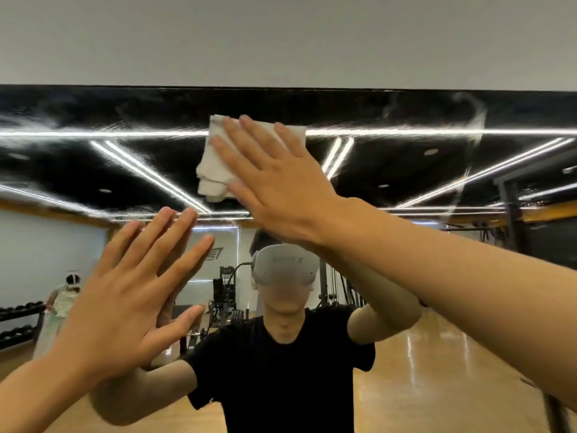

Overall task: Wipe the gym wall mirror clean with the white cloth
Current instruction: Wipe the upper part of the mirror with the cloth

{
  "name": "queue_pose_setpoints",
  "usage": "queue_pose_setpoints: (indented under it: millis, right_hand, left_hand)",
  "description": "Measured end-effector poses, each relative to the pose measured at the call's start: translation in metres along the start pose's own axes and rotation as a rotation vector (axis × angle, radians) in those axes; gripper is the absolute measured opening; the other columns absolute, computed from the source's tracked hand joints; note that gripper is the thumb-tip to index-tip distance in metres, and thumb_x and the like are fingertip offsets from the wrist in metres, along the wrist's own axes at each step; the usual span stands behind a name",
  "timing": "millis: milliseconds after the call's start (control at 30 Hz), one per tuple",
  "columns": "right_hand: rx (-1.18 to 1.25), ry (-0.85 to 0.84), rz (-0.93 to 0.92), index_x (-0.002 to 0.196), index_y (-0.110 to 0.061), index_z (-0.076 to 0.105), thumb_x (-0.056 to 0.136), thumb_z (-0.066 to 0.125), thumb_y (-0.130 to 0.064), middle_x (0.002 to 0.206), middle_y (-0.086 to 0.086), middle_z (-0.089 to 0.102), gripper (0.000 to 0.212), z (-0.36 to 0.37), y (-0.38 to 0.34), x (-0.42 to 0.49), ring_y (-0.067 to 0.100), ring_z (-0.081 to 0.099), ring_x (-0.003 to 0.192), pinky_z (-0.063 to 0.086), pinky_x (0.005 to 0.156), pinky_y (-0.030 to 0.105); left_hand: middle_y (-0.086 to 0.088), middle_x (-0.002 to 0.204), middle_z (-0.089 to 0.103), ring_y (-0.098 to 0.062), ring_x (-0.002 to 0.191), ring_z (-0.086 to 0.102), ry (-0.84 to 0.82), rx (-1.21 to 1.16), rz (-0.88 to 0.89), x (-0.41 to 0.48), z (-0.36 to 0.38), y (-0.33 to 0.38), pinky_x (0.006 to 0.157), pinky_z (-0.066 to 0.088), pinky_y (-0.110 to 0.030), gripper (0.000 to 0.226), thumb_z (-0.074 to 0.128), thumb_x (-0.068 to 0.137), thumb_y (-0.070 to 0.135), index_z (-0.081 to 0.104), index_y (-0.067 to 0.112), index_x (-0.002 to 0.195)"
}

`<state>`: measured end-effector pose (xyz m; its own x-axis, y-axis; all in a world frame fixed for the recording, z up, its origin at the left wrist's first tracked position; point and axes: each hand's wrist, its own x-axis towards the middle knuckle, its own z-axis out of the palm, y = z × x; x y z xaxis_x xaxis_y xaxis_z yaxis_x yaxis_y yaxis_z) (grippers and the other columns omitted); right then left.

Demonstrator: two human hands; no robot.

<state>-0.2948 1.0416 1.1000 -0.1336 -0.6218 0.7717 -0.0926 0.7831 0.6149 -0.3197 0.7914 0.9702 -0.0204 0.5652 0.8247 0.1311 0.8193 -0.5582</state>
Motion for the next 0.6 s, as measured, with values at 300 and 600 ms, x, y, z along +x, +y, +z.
queue_pose_setpoints:
  millis: [300,600]
  right_hand:
    - [0.012,0.009,0.490,0.169,-0.028,0.001,0.110,0.010,-0.056,0.177,0.005,-0.002,0.066,-0.026,0.149,-0.095,0.023,-0.003,0.163,0.004,0.131,0.053]
    - [0.056,0.093,0.240,0.168,-0.026,0.016,0.109,0.020,-0.047,0.176,0.008,0.006,0.063,0.012,-0.035,0.010,0.030,0.004,0.162,0.008,0.129,0.058]
  left_hand:
    - [-0.014,0.175,0.019,-0.037,0.162,0.018,0.033,-0.033,-0.035,0.004,0.002,0.008,0.127,0.015,-0.061,0.083,0.043,0.094,0.059,0.029,0.020,0.166]
    - [-0.012,0.177,0.014,-0.034,0.163,0.013,-0.003,-0.022,-0.022,0.001,0.000,0.002,0.129,0.013,-0.059,0.081,0.041,0.098,0.060,0.028,0.020,0.167]
